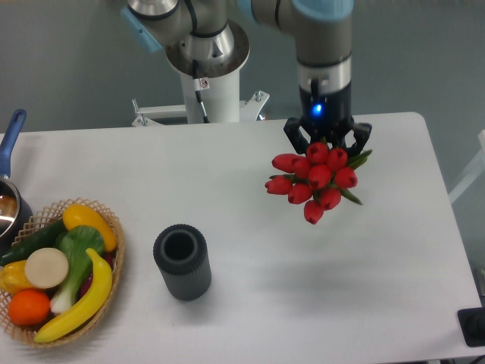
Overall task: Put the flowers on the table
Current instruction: 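Lower the held tulips onto the table surface, then open the gripper to release the tulip stems and lift away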
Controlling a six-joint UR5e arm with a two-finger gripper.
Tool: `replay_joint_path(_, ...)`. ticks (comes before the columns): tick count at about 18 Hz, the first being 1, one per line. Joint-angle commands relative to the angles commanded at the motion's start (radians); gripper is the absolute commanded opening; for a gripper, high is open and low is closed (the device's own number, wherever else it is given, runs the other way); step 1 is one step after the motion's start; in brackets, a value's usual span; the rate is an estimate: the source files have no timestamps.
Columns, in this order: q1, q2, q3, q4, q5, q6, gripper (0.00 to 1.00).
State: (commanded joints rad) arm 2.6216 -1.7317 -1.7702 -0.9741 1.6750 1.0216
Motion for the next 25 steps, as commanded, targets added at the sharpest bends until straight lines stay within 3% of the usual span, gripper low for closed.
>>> replay_joint_path(8, -0.023, -0.141, 0.005, 0.011, 0.072, -0.003, 0.45)
replay_joint_path(16, -0.025, -0.196, 0.021, 0.012, 0.074, -0.009, 0.47)
replay_joint_path(17, -0.025, -0.201, 0.023, 0.014, 0.075, -0.006, 0.61)
replay_joint_path(18, -0.025, -0.203, 0.023, 0.017, 0.074, 0.0, 0.87)
replay_joint_path(20, -0.025, -0.206, 0.031, 0.043, 0.074, 0.0, 1.0)
replay_joint_path(25, -0.012, -0.2, 0.052, 0.066, 0.063, 0.0, 1.0)
